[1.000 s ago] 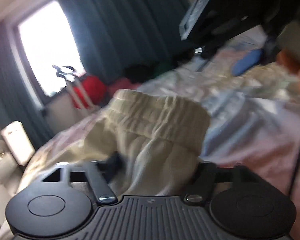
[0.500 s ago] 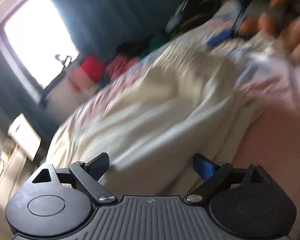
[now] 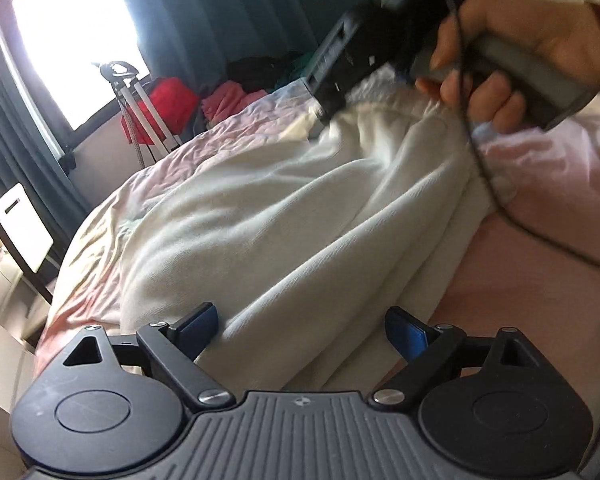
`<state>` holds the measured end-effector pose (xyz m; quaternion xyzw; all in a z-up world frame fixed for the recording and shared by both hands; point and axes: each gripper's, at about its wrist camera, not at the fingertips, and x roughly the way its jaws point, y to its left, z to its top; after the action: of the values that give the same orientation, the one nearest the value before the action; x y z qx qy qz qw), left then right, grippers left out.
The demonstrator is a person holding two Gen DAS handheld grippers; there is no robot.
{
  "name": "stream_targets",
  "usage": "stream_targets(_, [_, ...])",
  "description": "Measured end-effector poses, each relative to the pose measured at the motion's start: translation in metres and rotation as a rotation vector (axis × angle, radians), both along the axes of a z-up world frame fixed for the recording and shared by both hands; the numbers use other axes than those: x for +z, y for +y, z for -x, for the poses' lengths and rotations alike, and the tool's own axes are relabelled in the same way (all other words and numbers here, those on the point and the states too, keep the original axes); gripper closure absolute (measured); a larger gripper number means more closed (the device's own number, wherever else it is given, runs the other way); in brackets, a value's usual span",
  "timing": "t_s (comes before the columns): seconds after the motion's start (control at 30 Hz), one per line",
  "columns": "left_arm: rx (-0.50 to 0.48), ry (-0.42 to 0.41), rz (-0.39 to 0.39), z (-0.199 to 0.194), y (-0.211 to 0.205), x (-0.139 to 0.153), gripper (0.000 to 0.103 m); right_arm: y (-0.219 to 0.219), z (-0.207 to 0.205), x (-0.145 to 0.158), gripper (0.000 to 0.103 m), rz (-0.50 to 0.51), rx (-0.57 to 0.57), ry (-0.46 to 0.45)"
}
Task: Fold clothes
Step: 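Grasp the ribbed leg cuff with the right gripper while the left gripper opens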
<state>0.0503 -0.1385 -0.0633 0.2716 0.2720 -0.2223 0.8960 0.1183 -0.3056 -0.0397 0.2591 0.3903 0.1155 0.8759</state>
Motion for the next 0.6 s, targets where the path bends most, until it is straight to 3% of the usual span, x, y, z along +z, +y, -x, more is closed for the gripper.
stream_targets(0.07, [-0.005,0.002,0.017,-0.002,0.001,-0.002,0.011,-0.009,-0.004,0.003,0.074,-0.068,-0.035,-0.010])
stream_targets(0.13, [-0.021,-0.012,0.032,0.001,0.001,-0.003,0.012,-0.014,0.002,0.019,0.080,-0.110,-0.052,-0.069])
stream_targets(0.23, [-0.044,-0.031,0.056,0.016,-0.001,-0.003,0.014,-0.018,0.011,0.040,0.080,-0.103,-0.072,-0.130])
stream_targets(0.3, [-0.046,-0.025,0.078,0.013,-0.001,-0.003,0.014,-0.021,0.009,0.035,0.080,-0.063,-0.081,-0.111])
stream_targets(0.4, [-0.048,-0.004,0.096,0.011,0.001,-0.004,0.015,-0.028,0.002,-0.002,0.079,-0.016,-0.099,-0.017])
stream_targets(0.5, [-0.043,-0.001,0.093,0.009,0.003,-0.006,0.015,-0.035,0.001,-0.033,0.076,-0.109,-0.145,0.027])
stream_targets(0.6, [-0.038,0.002,0.089,0.008,0.004,-0.008,0.015,-0.030,0.008,-0.028,0.075,-0.097,-0.161,0.000])
